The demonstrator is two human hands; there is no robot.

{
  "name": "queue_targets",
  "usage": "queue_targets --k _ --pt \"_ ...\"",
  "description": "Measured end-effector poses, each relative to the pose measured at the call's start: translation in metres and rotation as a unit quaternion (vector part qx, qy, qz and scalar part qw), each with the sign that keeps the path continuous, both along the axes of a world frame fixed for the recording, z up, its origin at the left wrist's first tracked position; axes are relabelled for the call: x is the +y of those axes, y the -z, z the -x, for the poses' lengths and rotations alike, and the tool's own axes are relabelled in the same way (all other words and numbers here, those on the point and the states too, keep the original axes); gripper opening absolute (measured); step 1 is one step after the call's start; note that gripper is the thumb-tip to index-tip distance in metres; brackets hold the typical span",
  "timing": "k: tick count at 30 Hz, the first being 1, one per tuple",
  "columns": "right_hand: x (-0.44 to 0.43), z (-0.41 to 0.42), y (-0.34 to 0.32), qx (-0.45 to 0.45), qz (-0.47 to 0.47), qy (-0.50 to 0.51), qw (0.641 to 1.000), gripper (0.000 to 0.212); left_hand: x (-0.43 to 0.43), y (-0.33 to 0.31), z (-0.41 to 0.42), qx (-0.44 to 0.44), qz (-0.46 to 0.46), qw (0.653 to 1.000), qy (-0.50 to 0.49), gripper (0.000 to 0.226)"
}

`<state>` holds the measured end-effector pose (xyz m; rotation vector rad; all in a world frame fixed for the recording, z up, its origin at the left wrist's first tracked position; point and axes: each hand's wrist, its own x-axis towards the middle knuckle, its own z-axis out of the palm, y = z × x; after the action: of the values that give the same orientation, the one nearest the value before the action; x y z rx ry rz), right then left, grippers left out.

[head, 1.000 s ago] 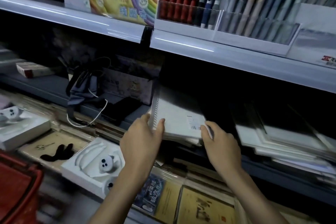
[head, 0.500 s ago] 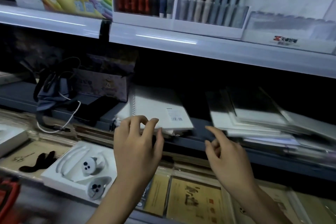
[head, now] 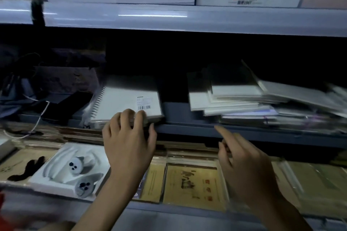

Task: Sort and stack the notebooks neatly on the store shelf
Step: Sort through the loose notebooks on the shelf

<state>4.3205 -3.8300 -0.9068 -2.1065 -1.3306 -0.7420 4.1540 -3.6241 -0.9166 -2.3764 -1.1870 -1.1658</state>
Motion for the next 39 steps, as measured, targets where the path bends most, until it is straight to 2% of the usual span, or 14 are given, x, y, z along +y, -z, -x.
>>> queue_targets --k 7,12,17,23,28,32,39 --pt "-0.016 -0.005 0.005 -0.032 -0.009 0.000 0.999 0.040 -0.014 0.018 0.001 0.008 -0.008 1.000 0.027 0.058" --pt "-0.025 -0.013 0.003 -0.039 -0.027 -0.001 0.999 0.039 -0.050 0.035 -0.007 0.010 -0.033 0.987 0.159 0.039" --pt "-0.036 -0.027 -0.013 0.049 -0.021 0.043 0.998 0.044 -0.099 0.040 -0.039 0.068 -0.034 0.954 0.290 0.037" --pt "-0.059 -0.059 -0.021 0.173 -0.039 0.136 0.975 0.049 -0.125 -0.017 -0.114 0.065 -0.109 0.928 0.350 0.045" --pt "-0.079 -0.082 -0.024 0.258 -0.075 0.199 0.942 0.046 -0.134 -0.055 -0.188 0.063 -0.194 0.913 0.353 0.054" --pt "-0.091 -0.094 -0.025 0.291 -0.080 0.213 0.929 0.047 -0.133 -0.062 -0.227 0.103 -0.194 0.915 0.339 0.055" --pt "-0.114 -0.112 -0.025 0.344 -0.119 0.203 0.909 0.035 -0.135 -0.065 -0.239 0.053 -0.179 0.916 0.355 0.034"
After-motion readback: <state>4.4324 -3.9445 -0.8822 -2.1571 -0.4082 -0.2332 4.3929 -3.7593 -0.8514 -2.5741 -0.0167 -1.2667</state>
